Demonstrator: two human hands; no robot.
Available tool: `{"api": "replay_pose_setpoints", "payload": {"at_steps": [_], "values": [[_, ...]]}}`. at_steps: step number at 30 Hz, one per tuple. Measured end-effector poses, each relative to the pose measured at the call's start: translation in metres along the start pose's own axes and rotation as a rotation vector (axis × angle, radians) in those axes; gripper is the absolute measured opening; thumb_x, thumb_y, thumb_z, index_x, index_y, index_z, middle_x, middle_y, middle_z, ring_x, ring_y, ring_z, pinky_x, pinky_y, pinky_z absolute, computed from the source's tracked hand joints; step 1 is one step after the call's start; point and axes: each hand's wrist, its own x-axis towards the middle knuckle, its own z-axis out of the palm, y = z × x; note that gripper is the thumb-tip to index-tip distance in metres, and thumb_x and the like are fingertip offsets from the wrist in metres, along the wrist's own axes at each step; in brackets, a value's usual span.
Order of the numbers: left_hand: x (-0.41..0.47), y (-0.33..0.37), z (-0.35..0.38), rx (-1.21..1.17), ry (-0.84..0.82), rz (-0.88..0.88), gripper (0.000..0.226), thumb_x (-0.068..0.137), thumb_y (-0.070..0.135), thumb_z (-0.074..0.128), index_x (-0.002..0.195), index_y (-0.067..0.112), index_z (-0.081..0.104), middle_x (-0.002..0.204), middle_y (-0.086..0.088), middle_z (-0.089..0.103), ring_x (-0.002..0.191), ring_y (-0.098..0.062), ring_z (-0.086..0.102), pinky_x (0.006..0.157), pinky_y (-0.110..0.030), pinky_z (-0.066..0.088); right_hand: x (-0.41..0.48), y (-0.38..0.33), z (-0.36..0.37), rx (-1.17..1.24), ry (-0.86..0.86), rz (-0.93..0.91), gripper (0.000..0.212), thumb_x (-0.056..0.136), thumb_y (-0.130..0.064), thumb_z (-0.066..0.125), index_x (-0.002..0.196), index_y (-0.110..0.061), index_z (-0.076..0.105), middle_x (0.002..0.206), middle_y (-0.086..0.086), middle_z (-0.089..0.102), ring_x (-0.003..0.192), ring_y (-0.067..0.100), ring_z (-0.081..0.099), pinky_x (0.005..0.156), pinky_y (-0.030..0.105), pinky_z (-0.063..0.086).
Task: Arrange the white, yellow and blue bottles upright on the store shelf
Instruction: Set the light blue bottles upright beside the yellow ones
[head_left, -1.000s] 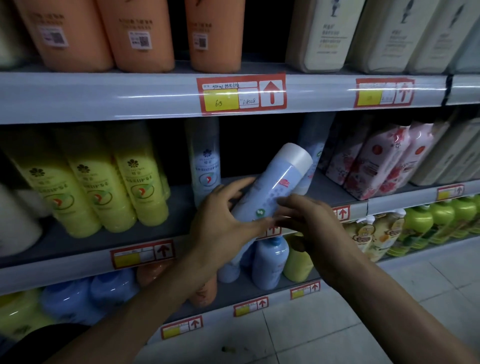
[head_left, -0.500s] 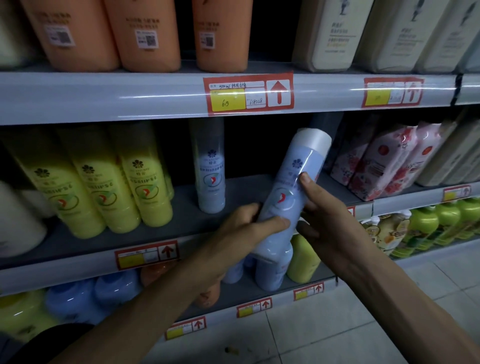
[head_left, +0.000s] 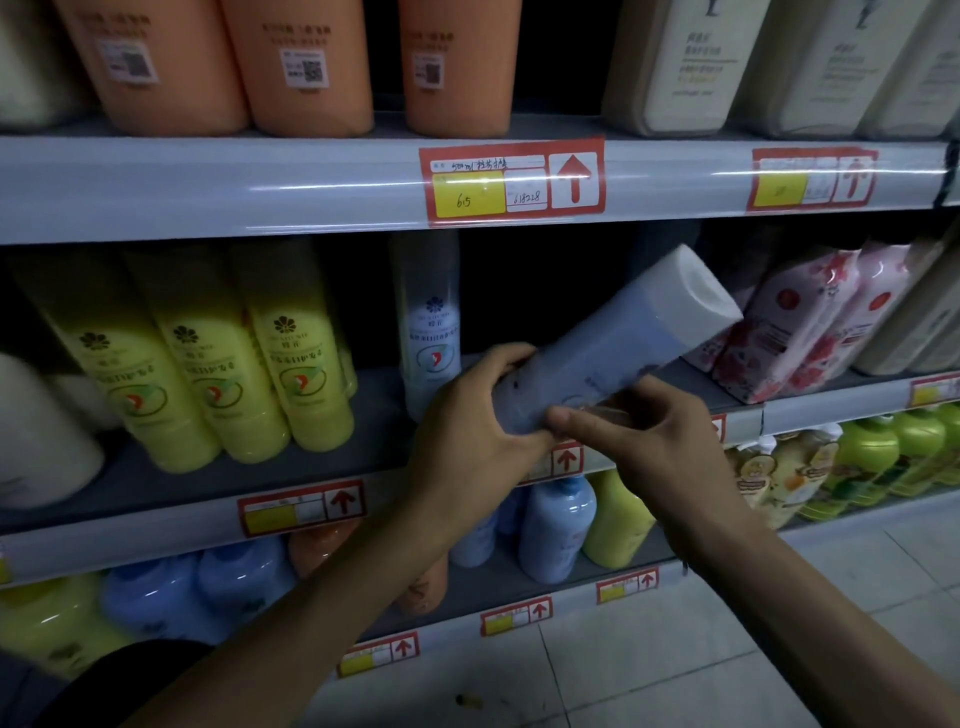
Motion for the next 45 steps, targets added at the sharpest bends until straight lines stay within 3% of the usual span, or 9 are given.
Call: {"api": "replay_pose_setpoints", "payload": {"at_steps": [4, 9, 13, 16, 23, 26, 33, 39, 45], "values": [[0.0, -0.004, 0.01, 0.146, 0.104, 0.013, 0.06, 0.083, 0.026, 0.082, 0.138, 0.033, 0.059, 0.127, 0.01, 0.07, 0.118, -0.011, 0.066, 0.096, -0.039, 0.057, 0.014, 0.008, 0.001, -0.065, 0.038, -0.099, 0.025, 0.078, -0.001, 0.086, 0.101, -0.006, 0.076, 0.096, -0.003, 0.082, 0.094, 0.012, 0.078, 0.078, 0.021, 0.059], [0.004, -0.009, 0.013, -0.07, 0.029, -0.222, 0.053, 0.085, 0.009, 0.081, 0.123, 0.04, 0.061, 0.108, 0.023, 0.07, 0.101, 0.009, 0.067, 0.093, -0.031, 0.059, 0.044, 0.024, -0.004, -0.324, 0.006, -0.181, 0.028, 0.077, -0.009, 0.089, 0.103, -0.015, 0.079, 0.1, -0.009, 0.081, 0.1, 0.007, 0.075, 0.09, 0.039, 0.062], [0.01, -0.013, 0.014, -0.167, 0.025, -0.325, 0.045, 0.091, 0.002, 0.072, 0.128, 0.026, 0.06, 0.122, 0.007, 0.069, 0.104, -0.011, 0.071, 0.09, -0.031, 0.058, 0.062, 0.035, 0.008, -0.35, 0.016, -0.198, 0.03, 0.079, -0.012, 0.088, 0.107, -0.013, 0.078, 0.101, -0.008, 0.08, 0.097, 0.005, 0.075, 0.089, 0.039, 0.061], [0.013, -0.013, 0.015, -0.198, 0.043, -0.37, 0.045, 0.093, 0.004, 0.07, 0.135, 0.018, 0.059, 0.123, 0.004, 0.068, 0.099, -0.007, 0.07, 0.081, -0.019, 0.054, 0.075, 0.04, 0.014, -0.389, 0.0, -0.198, 0.032, 0.081, -0.021, 0.086, 0.111, -0.018, 0.076, 0.102, -0.009, 0.08, 0.096, 0.004, 0.074, 0.088, 0.041, 0.061], [0.02, -0.016, 0.015, -0.173, 0.042, -0.44, 0.058, 0.095, 0.009, 0.069, 0.149, 0.02, 0.05, 0.128, 0.006, 0.063, 0.094, 0.005, 0.062, 0.07, -0.009, 0.048, 0.085, 0.043, 0.028, -0.522, -0.019, -0.226, 0.041, 0.087, -0.028, 0.081, 0.125, -0.02, 0.07, 0.113, -0.01, 0.077, 0.103, -0.001, 0.07, 0.093, 0.026, 0.058], [0.021, -0.018, 0.013, -0.158, 0.025, -0.46, 0.06, 0.097, 0.008, 0.068, 0.151, 0.023, 0.047, 0.106, 0.02, 0.06, 0.089, 0.008, 0.06, 0.066, -0.004, 0.047, 0.087, 0.046, 0.029, -0.536, -0.001, -0.234, 0.045, 0.085, -0.029, 0.083, 0.127, -0.021, 0.069, 0.116, -0.009, 0.076, 0.104, 0.0, 0.069, 0.091, 0.02, 0.056], [0.023, -0.024, 0.009, -0.207, 0.024, -0.561, 0.049, 0.097, 0.007, 0.068, 0.142, 0.019, 0.054, 0.107, 0.008, 0.067, 0.089, 0.001, 0.065, 0.072, -0.014, 0.049, 0.082, 0.078, 0.033, -0.889, -0.04, -0.102, 0.047, 0.077, -0.046, 0.081, 0.11, -0.016, 0.065, 0.11, 0.006, 0.071, 0.102, 0.028, 0.067, 0.08, 0.043, 0.056], [0.018, -0.026, 0.006, -0.116, 0.042, -0.516, 0.04, 0.096, 0.015, 0.069, 0.134, 0.023, 0.059, 0.115, 0.007, 0.071, 0.094, 0.0, 0.068, 0.074, -0.015, 0.051, 0.085, 0.078, 0.036, -0.818, 0.035, -0.083, 0.06, 0.072, -0.045, 0.087, 0.119, -0.016, 0.061, 0.114, 0.007, 0.072, 0.106, 0.03, 0.068, 0.084, 0.046, 0.056], [0.017, -0.03, 0.006, -0.062, 0.088, -0.509, 0.029, 0.096, 0.014, 0.067, 0.122, 0.024, 0.066, 0.101, 0.007, 0.076, 0.095, -0.011, 0.074, 0.093, -0.044, 0.061, 0.091, 0.077, 0.051, -0.821, 0.089, -0.039, 0.052, 0.075, -0.047, 0.084, 0.111, -0.019, 0.059, 0.106, 0.004, 0.075, 0.101, 0.032, 0.07, 0.078, 0.046, 0.057]]}}
